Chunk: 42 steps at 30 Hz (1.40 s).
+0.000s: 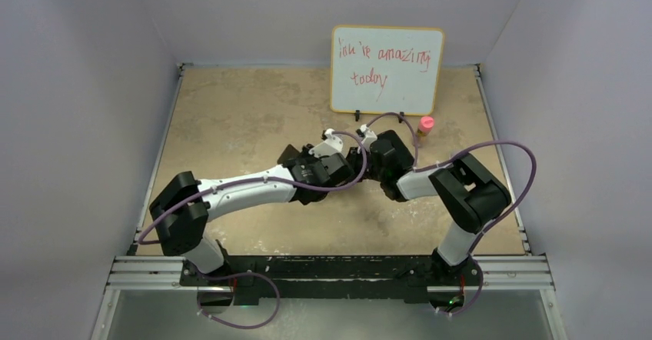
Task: Take the phone out of the phone case
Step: Remove the phone case from the phone, then place the phone at the center of the board.
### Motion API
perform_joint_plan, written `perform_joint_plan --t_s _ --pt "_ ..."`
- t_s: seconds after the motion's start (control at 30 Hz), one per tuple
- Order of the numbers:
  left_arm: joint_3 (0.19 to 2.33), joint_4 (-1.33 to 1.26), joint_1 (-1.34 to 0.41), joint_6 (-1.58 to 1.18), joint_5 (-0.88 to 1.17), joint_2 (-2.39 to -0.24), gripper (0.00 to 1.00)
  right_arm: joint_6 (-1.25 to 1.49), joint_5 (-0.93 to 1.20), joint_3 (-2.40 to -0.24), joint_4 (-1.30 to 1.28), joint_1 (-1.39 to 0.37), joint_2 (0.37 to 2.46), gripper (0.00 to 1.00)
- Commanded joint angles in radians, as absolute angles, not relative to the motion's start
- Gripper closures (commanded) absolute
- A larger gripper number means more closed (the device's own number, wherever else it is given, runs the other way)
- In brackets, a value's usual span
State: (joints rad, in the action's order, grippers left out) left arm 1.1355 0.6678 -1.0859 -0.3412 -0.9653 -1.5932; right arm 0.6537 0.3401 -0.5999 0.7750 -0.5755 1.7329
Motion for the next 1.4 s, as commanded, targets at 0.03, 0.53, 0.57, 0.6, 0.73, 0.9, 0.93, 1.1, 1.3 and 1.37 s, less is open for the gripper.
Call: perform_joint_plan --t_s 0.03,0.53,0.57,0.6,0.73,0.9,0.93,1.1,1.3,1.37 --pt "1.196 0.79 -0.987 -0.432 -1.095 -1.624 1.0 0.619 0.289 -0.596 0.773 -0.573 1.673 1.0" --pt "1.225 0.705 -0.747 -0.36 -1.099 -1.883 1.0 0.612 0.281 -0.586 0.769 -0.572 1.645 1.0" --pt "1.225 0.693 -0.739 -0.354 -1.098 -1.894 1.0 0.612 0.281 -0.586 0.769 -0.573 1.646 1.0" --pt "1.223 0.677 -0.727 -0.345 -1.092 -1.905 1.0 0.613 0.282 -0.586 0.769 -0.572 1.645 1.0" --pt "1.231 0.625 -0.686 -0.32 -1.048 -1.954 0.98 0.615 0.287 -0.588 0.772 -0.572 1.645 1.0" --pt "1.279 0.57 -0.645 -0.278 -1.015 -2.029 0.83 0.614 0.287 -0.588 0.77 -0.572 1.644 1.0" --pt "1.287 0.55 -0.641 -0.263 -1.011 -2.04 0.8 0.614 0.287 -0.589 0.77 -0.572 1.644 1.0" --pt "1.332 0.496 -0.621 -0.218 -0.995 -2.083 0.69 0.612 0.296 -0.592 0.77 -0.572 1.646 1.0" --pt "1.346 0.453 -0.59 -0.202 -0.948 -2.107 0.6 0.61 0.304 -0.595 0.767 -0.572 1.646 1.0" --pt "1.348 0.438 -0.584 -0.195 -0.941 -2.106 0.54 0.607 0.306 -0.597 0.766 -0.572 1.646 1.0"
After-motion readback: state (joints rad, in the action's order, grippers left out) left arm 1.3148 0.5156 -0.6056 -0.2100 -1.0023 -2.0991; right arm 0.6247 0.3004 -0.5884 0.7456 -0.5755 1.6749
